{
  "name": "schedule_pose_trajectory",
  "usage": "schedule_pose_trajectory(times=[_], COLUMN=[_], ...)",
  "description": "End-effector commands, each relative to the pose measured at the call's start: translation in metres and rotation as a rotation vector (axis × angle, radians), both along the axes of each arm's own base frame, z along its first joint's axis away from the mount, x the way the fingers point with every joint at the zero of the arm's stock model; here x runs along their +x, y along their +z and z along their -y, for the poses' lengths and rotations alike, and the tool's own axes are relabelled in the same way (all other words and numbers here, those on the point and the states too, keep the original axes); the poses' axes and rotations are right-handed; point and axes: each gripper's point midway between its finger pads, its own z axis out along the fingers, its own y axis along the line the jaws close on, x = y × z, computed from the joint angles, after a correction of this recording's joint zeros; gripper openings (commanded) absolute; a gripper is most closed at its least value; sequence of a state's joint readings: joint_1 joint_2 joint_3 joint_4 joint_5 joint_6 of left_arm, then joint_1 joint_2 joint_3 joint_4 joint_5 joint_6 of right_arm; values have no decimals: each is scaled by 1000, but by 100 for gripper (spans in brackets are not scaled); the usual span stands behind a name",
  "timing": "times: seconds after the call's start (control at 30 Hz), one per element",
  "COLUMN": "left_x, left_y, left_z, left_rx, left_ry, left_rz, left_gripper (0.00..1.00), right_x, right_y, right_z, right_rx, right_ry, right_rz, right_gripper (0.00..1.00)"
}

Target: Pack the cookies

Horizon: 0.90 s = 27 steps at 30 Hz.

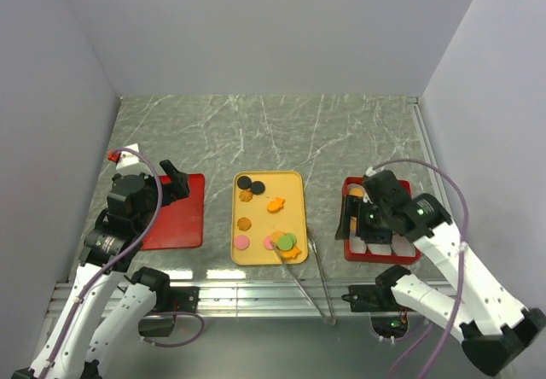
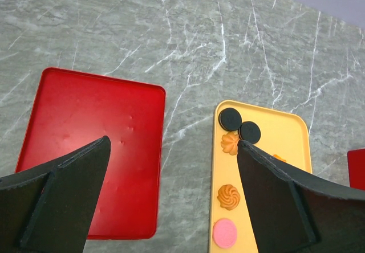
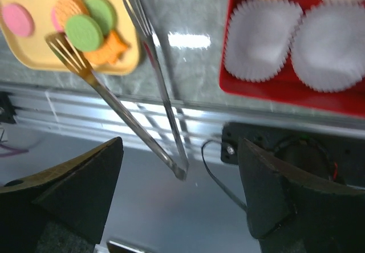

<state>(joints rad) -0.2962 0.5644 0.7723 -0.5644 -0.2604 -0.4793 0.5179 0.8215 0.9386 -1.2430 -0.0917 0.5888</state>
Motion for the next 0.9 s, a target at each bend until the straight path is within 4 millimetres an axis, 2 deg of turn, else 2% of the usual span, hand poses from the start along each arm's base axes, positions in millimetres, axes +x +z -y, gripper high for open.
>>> schedule_pose_trajectory(times=[0.0,0.03,0.23,0.33,0.5,0.63,0.87], left_x=[3,3,4,4,3,4,5], left_y=[7,7,5,5,4,3,1], left_z=[-1,0,-1,-3,-6,-7,-8], left_rx=[2,3,3,4,7,11,15], left_ry=[5,3,11,23,42,45,52], left_rz=[31,28,20,21,18,11,5], left_gripper=[100,99,100,100,99,99,99], right_x=[42,56,121,144,171,189,203], right_y=[7,-2,-17,-27,-40,-47,-53], right_z=[-24,-22,-20,-17,-16,-7,16], right_rx=[35,-32,-225,-284,-315,-361,-356], right_ry=[27,-3,-54,-87,-123,-152,-189], right_rz=[81,57,64,44,12,-8,-35], right_gripper=[88,87,84,82,71,70,70])
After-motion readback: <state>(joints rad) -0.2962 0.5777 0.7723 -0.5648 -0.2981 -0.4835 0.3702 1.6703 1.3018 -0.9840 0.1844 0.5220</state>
